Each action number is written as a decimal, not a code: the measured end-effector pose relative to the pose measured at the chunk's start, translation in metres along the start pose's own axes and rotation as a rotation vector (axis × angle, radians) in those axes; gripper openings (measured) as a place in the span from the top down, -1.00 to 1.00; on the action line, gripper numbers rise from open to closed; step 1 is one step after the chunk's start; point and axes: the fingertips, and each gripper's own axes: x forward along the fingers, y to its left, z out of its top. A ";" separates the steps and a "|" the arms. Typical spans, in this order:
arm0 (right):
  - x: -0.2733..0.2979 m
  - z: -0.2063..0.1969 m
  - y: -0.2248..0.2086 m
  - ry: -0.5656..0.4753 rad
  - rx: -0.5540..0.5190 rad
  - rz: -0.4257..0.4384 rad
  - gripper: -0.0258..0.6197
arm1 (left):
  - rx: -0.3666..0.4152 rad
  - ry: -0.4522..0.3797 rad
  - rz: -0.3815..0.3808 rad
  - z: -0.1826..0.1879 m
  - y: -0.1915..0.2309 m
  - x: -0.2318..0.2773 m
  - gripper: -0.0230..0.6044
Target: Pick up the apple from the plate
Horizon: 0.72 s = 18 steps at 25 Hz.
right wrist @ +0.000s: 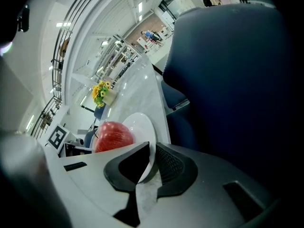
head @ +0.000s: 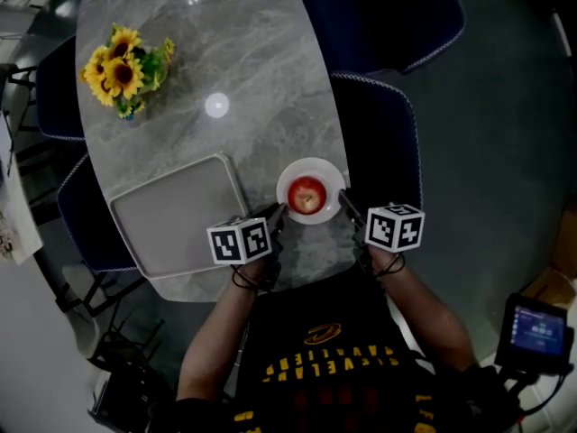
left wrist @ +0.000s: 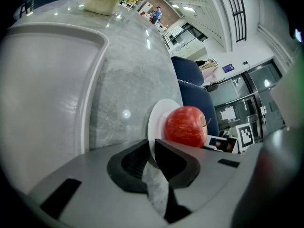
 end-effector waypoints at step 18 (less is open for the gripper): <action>-0.001 -0.002 0.005 -0.012 -0.078 -0.020 0.77 | 0.014 -0.017 0.022 -0.004 0.000 -0.003 0.81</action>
